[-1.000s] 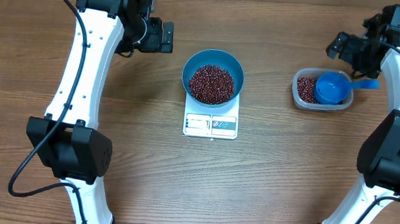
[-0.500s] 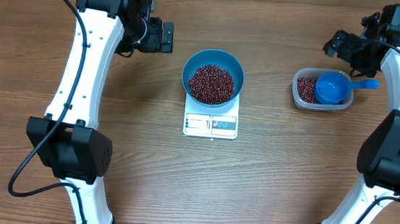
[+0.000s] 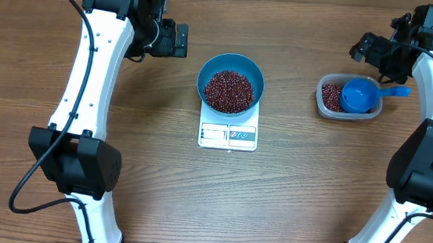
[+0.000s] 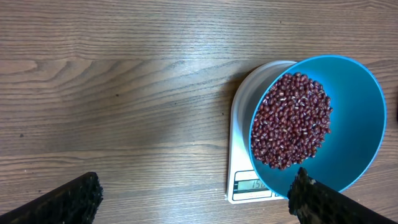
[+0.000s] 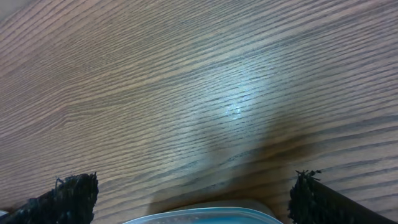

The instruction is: Scoop item into bowl and weigh 150g on scale

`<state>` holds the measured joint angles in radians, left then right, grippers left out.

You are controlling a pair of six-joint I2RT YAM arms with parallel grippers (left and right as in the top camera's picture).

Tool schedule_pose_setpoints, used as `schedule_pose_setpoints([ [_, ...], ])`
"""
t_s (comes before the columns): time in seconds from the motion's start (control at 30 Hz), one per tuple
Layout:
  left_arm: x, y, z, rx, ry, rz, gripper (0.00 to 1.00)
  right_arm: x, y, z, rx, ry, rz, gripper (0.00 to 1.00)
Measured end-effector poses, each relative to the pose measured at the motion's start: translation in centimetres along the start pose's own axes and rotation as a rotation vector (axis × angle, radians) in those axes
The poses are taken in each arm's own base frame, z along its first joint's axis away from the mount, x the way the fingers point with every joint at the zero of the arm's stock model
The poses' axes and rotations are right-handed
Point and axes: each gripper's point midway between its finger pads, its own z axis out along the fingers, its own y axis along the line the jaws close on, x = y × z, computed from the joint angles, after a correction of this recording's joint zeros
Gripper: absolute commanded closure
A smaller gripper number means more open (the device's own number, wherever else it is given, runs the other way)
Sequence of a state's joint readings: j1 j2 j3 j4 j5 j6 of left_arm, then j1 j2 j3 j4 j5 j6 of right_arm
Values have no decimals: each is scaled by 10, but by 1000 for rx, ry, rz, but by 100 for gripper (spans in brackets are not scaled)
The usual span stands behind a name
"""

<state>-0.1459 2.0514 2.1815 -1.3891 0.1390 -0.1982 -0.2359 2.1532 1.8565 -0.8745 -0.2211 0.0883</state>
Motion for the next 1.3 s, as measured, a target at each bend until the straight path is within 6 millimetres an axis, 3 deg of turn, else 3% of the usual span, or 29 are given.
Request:
schedule_pose_setpoints([
  [0.1,-1,0,-14,5,-32,3,0,0,0,0,0,0,0,0],
  [0.17,-5,2,-50,8,-122,12,0,0,0,0,0,0,0,0],
  [0.27,-1,13,-132,10,-315,-3,1,0,0,0,0,1,0,0],
  [0.37,14,24,-200,1,-479,-21,1,0,0,0,0,0,0,0],
  [0.47,26,21,-229,1,-551,5,0,0,0,0,0,0,0,0],
  [0.6,29,19,-239,0,-581,24,0,0,0,0,0,0,0,0],
  [0.87,2,3,-257,72,-710,80,0,0,0,0,0,0,0,0],
  [1.1,-16,-4,-237,122,-760,114,0,0,0,0,0,0,0,0],
  [1.3,-15,-1,-195,139,-807,137,0,0,0,0,0,0,0,0],
])
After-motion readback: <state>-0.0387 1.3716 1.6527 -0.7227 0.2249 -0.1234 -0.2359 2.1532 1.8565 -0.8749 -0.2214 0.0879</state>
